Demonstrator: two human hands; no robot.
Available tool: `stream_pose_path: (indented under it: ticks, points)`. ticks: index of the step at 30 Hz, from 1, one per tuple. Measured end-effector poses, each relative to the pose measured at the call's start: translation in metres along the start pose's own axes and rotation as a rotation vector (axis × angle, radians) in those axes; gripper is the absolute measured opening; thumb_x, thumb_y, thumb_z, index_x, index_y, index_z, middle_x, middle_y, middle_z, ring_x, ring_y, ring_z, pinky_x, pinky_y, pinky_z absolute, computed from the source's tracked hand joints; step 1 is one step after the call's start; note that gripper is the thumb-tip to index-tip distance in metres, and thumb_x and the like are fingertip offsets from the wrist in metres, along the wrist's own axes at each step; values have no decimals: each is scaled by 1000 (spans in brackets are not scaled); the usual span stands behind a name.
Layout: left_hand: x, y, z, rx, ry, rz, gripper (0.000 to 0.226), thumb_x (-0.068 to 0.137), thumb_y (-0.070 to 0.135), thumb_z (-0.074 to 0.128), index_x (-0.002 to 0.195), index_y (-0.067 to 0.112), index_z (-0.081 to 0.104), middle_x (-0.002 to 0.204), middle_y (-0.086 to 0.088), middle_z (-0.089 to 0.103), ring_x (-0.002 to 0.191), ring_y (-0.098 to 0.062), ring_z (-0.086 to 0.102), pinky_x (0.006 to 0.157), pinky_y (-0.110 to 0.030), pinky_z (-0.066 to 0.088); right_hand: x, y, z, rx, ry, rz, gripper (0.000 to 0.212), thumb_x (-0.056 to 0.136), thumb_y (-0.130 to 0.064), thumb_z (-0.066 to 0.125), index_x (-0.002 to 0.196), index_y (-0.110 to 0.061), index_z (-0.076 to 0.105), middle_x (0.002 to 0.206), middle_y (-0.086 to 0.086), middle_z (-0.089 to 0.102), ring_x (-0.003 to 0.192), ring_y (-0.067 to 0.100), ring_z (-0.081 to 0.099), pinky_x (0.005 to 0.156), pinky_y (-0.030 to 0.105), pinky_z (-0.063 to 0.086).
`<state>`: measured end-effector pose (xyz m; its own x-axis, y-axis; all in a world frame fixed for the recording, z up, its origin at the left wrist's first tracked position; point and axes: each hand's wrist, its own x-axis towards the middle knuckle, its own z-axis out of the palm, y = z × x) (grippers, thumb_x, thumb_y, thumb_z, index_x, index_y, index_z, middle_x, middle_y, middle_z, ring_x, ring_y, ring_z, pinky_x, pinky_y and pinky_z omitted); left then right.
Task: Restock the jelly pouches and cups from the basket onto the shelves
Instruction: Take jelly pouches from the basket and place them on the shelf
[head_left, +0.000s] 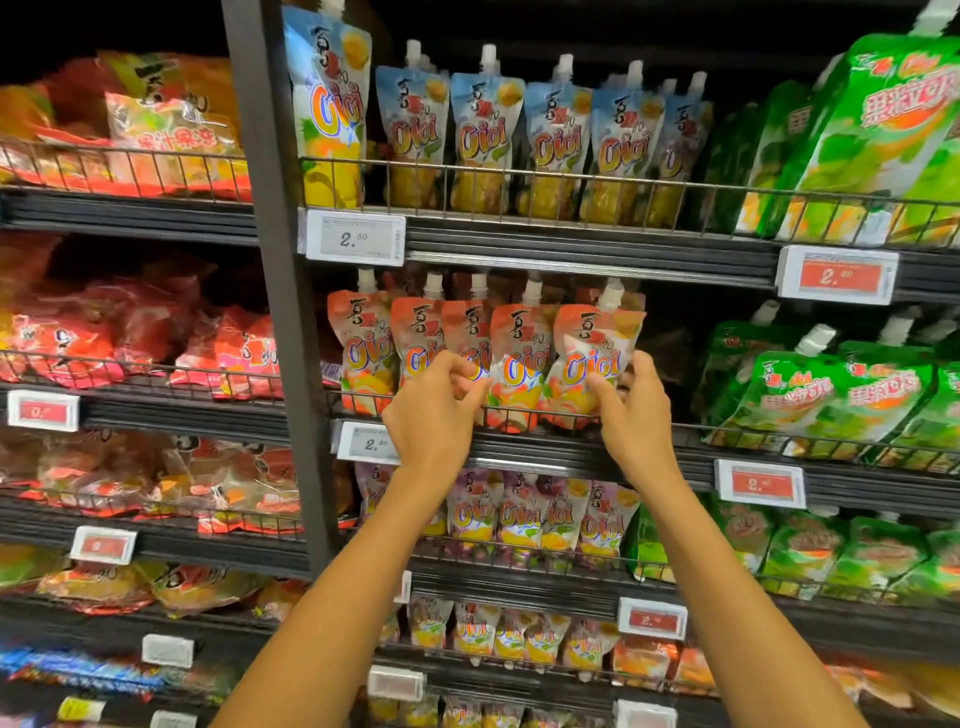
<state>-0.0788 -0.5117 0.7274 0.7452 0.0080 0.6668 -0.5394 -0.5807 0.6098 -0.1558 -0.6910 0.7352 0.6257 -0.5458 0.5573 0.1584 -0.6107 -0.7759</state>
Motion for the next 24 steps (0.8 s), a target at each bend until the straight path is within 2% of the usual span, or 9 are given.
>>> stream_pose_path:
  ticks: [3, 6, 9, 12, 14, 16, 20, 22, 24]
  points:
    - [-3, 1, -3, 11, -5, 12, 14, 85, 46, 70, 86, 33, 64, 67, 21, 58, 59, 5, 47, 49, -18, 22, 8, -2, 3, -150, -62, 40, 14, 100, -21, 50, 98, -9, 45, 74, 1, 58, 70, 23, 58, 64, 37, 43]
    - [-13, 4, -2, -13, -43, 3, 12, 86, 45, 67, 82, 35, 63, 66, 22, 58, 59, 4, 51, 48, -18, 26, 14, -7, 4, -298, -144, 94, 18, 102, -22, 45, 98, -5, 45, 93, 16, 63, 85, 35, 60, 73, 44, 49]
    - [-27, 7, 4, -89, -100, -15, 10, 86, 41, 68, 81, 34, 64, 66, 21, 61, 59, 4, 54, 47, -20, 31, 16, -10, 4, -327, -156, 143, 19, 103, -21, 42, 100, -3, 47, 104, 22, 61, 94, 38, 58, 69, 37, 41]
    - [-46, 9, 10, -127, -160, -30, 11, 87, 43, 67, 84, 32, 66, 68, 20, 64, 62, 1, 57, 46, -21, 29, 10, -13, 3, -229, -118, 160, 21, 100, -16, 46, 113, 1, 48, 110, 20, 63, 90, 32, 59, 69, 35, 42]
    - [-59, 7, 12, -161, -193, -29, 10, 87, 43, 67, 83, 33, 66, 68, 21, 63, 65, 3, 59, 46, -22, 34, -4, -13, -1, -118, -29, 84, 28, 98, -9, 46, 125, -2, 47, 117, 17, 63, 100, 28, 61, 81, 39, 49]
    - [-75, 1, 17, -223, -241, -45, 11, 88, 42, 67, 83, 32, 66, 70, 18, 65, 69, 2, 61, 52, -26, 46, -28, -7, -7, -27, 105, -27, 34, 97, -4, 44, 131, -7, 48, 122, 9, 62, 111, 18, 60, 93, 29, 49]
    - [-121, -23, 30, -326, -378, -139, 9, 88, 39, 66, 85, 31, 66, 73, 11, 67, 69, -6, 61, 62, -34, 51, -91, 31, -16, 89, 189, -58, 27, 95, -6, 45, 118, -16, 57, 101, -4, 66, 95, 7, 64, 80, 15, 49]
    - [-156, -43, 42, -313, -470, -202, 7, 89, 38, 65, 87, 31, 66, 74, 10, 66, 67, -7, 60, 62, -35, 51, -129, 70, -16, 76, 140, 63, 26, 95, -6, 45, 112, -20, 58, 96, -6, 66, 86, 8, 65, 73, 17, 51]
    - [-195, -67, 54, -235, -554, -273, 8, 88, 38, 66, 88, 31, 65, 71, 13, 64, 65, -6, 57, 64, -36, 52, -174, 116, -16, 17, 71, 244, 22, 96, -5, 46, 106, -19, 60, 89, -4, 67, 76, 17, 64, 67, 29, 52]
